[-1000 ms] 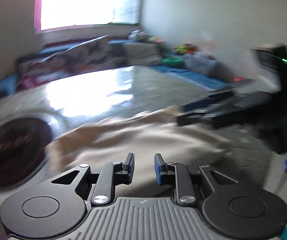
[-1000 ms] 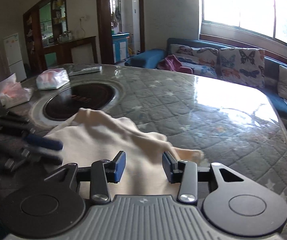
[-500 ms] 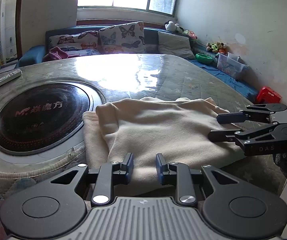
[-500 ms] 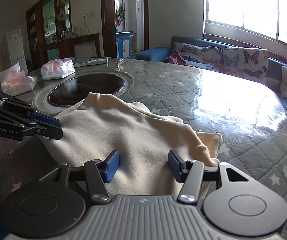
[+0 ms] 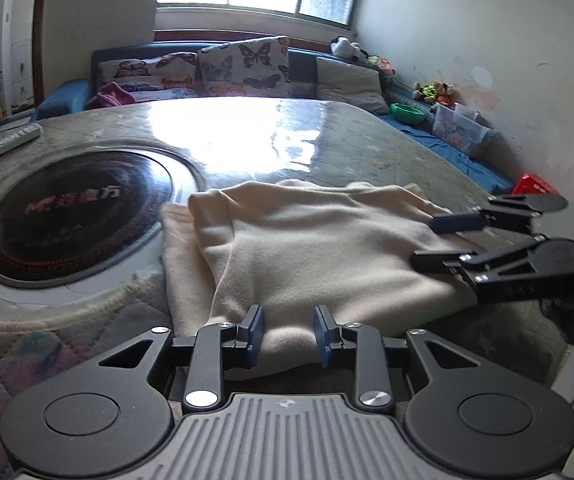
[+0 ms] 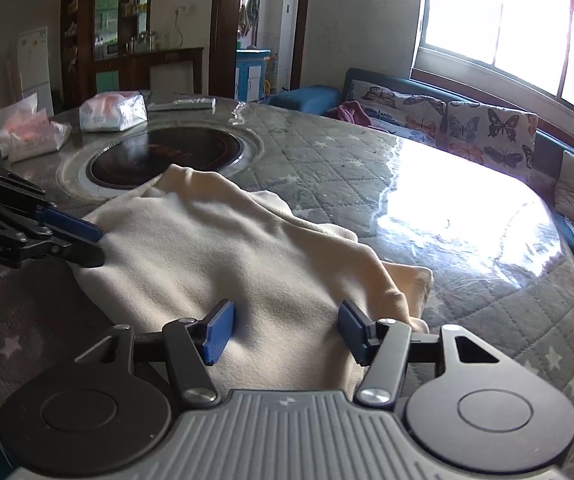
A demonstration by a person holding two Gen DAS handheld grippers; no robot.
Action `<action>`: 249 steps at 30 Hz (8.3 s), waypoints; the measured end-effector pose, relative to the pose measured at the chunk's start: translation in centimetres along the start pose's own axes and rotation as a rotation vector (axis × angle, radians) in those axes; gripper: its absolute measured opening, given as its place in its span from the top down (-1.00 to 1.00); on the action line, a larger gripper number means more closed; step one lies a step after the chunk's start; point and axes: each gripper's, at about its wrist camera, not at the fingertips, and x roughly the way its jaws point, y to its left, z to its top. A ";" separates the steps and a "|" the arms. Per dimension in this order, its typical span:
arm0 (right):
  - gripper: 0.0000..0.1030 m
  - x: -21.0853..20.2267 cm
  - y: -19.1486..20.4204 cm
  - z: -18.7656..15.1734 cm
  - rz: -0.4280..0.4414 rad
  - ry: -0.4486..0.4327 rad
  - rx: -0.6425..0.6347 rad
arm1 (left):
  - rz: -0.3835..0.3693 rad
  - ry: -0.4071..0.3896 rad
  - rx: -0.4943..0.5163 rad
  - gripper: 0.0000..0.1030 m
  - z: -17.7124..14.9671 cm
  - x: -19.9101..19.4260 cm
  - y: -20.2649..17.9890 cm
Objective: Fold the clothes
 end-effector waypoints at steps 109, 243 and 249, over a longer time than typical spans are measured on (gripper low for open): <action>0.24 2.7 15.1 4.4 0.237 0.011 -0.413 | 0.271 0.005 -0.130 -0.20 3.7 0.8 7.3; 0.78 -2.8 -6.6 -1.2 0.017 -0.156 0.410 | 0.101 0.042 -0.229 0.66 5.4 2.9 1.3; 0.79 -5.3 -6.4 -0.7 -0.028 -0.202 0.379 | 0.072 0.018 -0.181 0.68 6.6 2.8 -0.4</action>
